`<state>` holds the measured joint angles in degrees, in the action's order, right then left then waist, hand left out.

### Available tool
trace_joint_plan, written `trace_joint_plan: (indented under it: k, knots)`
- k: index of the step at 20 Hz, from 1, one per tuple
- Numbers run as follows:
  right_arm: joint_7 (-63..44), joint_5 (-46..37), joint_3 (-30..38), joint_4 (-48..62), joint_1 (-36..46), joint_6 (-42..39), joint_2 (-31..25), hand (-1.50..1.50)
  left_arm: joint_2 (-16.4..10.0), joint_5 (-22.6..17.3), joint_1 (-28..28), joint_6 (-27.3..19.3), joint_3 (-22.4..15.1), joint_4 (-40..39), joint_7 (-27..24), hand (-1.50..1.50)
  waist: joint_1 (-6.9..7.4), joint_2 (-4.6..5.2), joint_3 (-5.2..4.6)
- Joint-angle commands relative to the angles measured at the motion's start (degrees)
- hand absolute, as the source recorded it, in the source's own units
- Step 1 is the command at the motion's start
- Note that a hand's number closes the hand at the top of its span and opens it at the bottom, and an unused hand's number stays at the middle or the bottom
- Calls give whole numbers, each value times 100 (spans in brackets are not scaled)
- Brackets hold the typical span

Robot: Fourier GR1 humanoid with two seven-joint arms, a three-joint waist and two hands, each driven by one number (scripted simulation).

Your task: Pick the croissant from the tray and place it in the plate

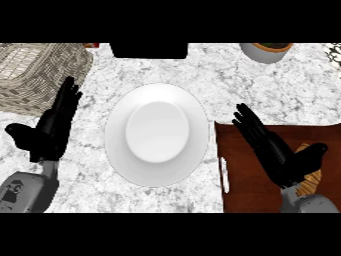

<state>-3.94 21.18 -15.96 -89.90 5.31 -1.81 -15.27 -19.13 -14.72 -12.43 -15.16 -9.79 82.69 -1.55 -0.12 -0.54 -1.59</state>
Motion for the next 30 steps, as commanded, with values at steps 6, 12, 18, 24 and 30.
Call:
trace_joint_plan:
  k: [6,12,18,24,30]
  knots:
    - [934,1344,2839,-703,-53,1640,492,-150,-1154,924,985,-179,223,-342,-347,0,-348,-80,200]
    - [2076,-352,3475,-956,-854,3958,836,-150,-1120,916,1569,-42,143,-388,-751,0,-233,-34,144]
    - [2548,-463,2619,-2864,-2537,4361,1505,-150,-1124,1066,1390,3,140,-73,-443,0,-106,25,158]
    - [808,-1429,2018,-3248,-3593,3970,437,-150,-1174,1007,1718,208,224,56,-806,0,-9,59,140]
    - [-1030,-1949,2070,-3672,-4157,3659,-750,-150,-1078,1117,1696,107,151,291,-548,0,58,78,140]
